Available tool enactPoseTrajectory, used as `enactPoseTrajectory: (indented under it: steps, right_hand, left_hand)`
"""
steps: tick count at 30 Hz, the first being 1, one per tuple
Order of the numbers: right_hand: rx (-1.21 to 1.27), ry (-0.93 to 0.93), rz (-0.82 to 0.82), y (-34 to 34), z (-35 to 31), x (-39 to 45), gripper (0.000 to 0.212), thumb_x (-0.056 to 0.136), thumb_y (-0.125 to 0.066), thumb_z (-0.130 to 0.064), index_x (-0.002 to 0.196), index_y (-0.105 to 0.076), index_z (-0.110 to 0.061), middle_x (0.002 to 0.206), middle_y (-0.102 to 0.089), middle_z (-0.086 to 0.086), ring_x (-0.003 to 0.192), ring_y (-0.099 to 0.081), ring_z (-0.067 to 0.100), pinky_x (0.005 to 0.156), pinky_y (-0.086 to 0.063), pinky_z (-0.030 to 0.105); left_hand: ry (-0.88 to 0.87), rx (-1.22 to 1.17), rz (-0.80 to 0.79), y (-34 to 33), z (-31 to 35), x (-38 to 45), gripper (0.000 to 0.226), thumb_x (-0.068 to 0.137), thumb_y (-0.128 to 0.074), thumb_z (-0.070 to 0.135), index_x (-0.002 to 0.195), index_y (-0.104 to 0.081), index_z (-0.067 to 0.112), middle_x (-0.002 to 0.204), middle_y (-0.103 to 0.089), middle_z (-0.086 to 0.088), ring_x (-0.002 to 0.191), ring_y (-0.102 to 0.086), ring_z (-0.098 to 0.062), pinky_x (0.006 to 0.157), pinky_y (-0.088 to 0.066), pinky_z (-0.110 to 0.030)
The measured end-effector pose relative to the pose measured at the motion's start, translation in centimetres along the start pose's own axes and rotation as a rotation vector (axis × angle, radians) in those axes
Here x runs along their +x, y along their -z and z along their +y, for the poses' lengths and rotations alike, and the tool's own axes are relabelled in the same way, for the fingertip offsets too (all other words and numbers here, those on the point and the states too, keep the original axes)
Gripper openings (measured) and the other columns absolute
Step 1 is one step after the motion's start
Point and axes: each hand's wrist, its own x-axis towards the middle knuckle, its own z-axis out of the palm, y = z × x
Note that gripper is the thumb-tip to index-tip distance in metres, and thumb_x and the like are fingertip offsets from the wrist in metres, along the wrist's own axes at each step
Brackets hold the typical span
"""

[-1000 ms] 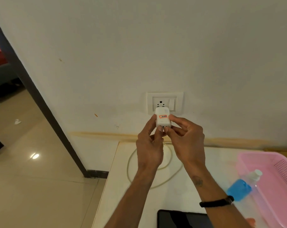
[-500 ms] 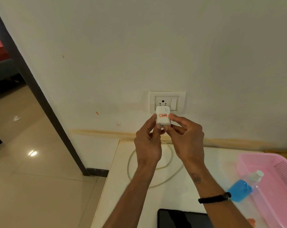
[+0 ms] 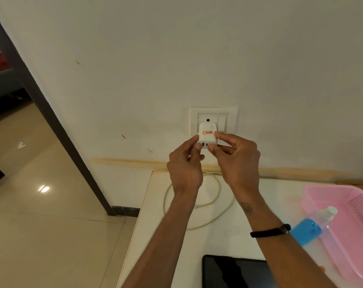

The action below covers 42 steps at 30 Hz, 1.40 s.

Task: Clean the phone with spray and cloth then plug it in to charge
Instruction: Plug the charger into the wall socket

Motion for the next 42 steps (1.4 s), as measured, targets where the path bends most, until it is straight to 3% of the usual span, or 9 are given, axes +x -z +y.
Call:
enactPoseTrajectory:
  steps: [7, 9, 12, 16, 22, 30, 34, 37, 42]
  right_hand:
    - [-0.056, -0.032, -0.001, 0.5, -0.6, 0.2, 0.04, 0.082, -0.086, -0.019, 0.12, -0.075, -0.019, 0.114, -0.076, -0.009, 0.084, -0.074, -0.004, 0.074, -0.056, 0.008]
    - [-0.097, -0.076, -0.015, 1.2, -0.1, 0.0, 0.042, 0.08, -0.087, -0.023, 0.119, -0.074, -0.021, 0.106, -0.076, -0.011, 0.08, -0.073, -0.006, 0.073, -0.056, 0.008]
    - [-0.186, -0.16, -0.079, 2.3, 1.5, -1.0, 0.028, 0.08, -0.085, -0.019, 0.107, -0.077, -0.02, 0.093, -0.078, -0.01, 0.076, -0.071, -0.005, 0.072, -0.057, 0.01]
    - [-0.351, -0.206, -0.285, 2.0, 4.0, -4.1, 0.019, 0.084, -0.079, -0.011, 0.104, -0.078, -0.014, 0.096, -0.077, 0.0, 0.078, -0.073, 0.007, 0.076, -0.06, 0.021]
    - [-0.716, -0.01, -0.637, 0.2, 6.8, -7.2, 0.037, 0.098, -0.065, -0.016, 0.135, -0.065, -0.014, 0.134, -0.063, 0.005, 0.128, -0.054, 0.024, 0.104, -0.047, 0.037]
    - [-0.891, 0.101, -0.606, -1.5, 8.2, -8.2, 0.018, 0.101, -0.055, -0.017, 0.106, -0.072, -0.02, 0.114, -0.056, 0.001, 0.11, -0.048, 0.025, 0.087, -0.042, 0.036]
    - [-0.756, 0.067, -0.517, -1.1, 7.3, -7.5, 0.014, 0.102, -0.055, -0.023, 0.097, -0.068, -0.018, 0.1, -0.067, -0.003, 0.099, -0.061, 0.021, 0.085, -0.047, 0.04]
    - [-0.446, 0.014, -0.29, -0.3, 5.4, -6.3, 0.01, 0.1, -0.061, -0.022, 0.092, -0.066, -0.021, 0.086, -0.07, -0.011, 0.084, -0.066, 0.008, 0.078, -0.055, 0.033]
    - [-0.149, 0.044, -0.01, -0.1, 1.6, -4.8, 0.008, 0.098, -0.065, -0.026, 0.094, -0.072, -0.023, 0.078, -0.072, -0.02, 0.076, -0.07, 0.002, 0.064, -0.055, 0.015]
  left_hand:
    - [0.009, 0.075, -0.038, 0.5, 0.5, 0.2, 0.028, 0.105, -0.06, 0.024, 0.128, -0.072, 0.013, 0.104, -0.08, -0.007, 0.086, -0.077, -0.022, 0.065, -0.055, -0.013]
    - [0.072, 0.164, -0.094, 1.4, -0.2, 0.2, 0.023, 0.104, -0.061, 0.024, 0.118, -0.075, 0.013, 0.1, -0.08, -0.008, 0.087, -0.077, -0.025, 0.066, -0.057, -0.019]
    - [0.173, 0.533, -0.199, 3.4, -2.6, -0.4, 0.019, 0.097, -0.067, 0.028, 0.109, -0.077, 0.017, 0.101, -0.08, -0.006, 0.086, -0.076, -0.026, 0.083, -0.061, -0.037]
    - [0.297, 0.969, -0.364, 4.9, -4.9, -1.9, 0.029, 0.092, -0.072, 0.028, 0.12, -0.069, 0.02, 0.121, -0.069, -0.006, 0.105, -0.07, -0.028, 0.09, -0.058, -0.036]
    - [0.23, 1.13, -0.443, 4.7, -6.1, -2.3, 0.028, 0.09, -0.07, 0.013, 0.117, -0.068, 0.018, 0.122, -0.067, -0.007, 0.108, -0.068, -0.028, 0.081, -0.052, -0.033]
    - [0.087, 1.243, -0.489, 4.9, -6.7, -2.7, 0.023, 0.096, -0.066, 0.021, 0.118, -0.067, 0.021, 0.126, -0.064, -0.001, 0.113, -0.065, -0.026, 0.087, -0.049, -0.035]
    - [0.003, 1.13, -0.413, 4.5, -5.2, -2.6, 0.017, 0.102, -0.06, 0.022, 0.118, -0.065, 0.021, 0.116, -0.072, 0.0, 0.103, -0.069, -0.025, 0.081, -0.053, -0.036]
    - [0.021, 0.661, -0.23, 3.4, -2.8, -2.2, 0.018, 0.101, -0.063, 0.017, 0.117, -0.069, 0.021, 0.109, -0.076, 0.002, 0.093, -0.073, -0.018, 0.081, -0.06, -0.036]
    - [0.039, 0.179, -0.113, 1.5, 0.5, -2.4, 0.021, 0.099, -0.063, 0.008, 0.115, -0.073, 0.019, 0.1, -0.08, 0.006, 0.086, -0.077, -0.001, 0.068, -0.053, -0.005]
